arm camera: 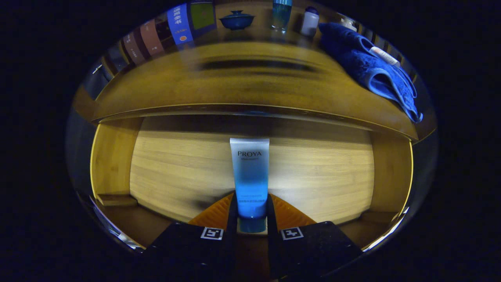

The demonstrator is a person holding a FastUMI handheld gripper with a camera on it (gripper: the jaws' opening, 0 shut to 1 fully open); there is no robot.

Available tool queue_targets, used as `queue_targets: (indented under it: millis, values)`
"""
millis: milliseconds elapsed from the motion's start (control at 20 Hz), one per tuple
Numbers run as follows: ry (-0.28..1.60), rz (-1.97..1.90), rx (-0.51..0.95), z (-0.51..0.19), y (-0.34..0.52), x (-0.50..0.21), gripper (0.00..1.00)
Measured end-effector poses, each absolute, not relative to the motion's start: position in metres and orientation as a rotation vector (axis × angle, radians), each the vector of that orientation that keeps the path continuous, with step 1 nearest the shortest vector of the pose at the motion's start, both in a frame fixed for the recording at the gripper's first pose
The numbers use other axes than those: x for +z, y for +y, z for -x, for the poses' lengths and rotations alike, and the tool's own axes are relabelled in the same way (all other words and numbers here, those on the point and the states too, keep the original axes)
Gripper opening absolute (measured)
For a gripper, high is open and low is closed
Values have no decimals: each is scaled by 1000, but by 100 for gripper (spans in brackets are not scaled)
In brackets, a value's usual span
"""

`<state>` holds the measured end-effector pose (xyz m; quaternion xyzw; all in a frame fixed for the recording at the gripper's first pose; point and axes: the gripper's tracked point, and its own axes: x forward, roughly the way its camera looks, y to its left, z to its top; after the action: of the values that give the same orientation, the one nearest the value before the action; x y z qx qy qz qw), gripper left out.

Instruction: Pull open the drawer, take out the items inside it, and place them on the countertop above the cabinet.

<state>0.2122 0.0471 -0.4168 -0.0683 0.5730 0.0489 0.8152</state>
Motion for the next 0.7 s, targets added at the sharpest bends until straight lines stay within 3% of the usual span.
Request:
queue_targets:
  millis: [700]
  values:
    - [1048,96,110,-186,41,-279,38]
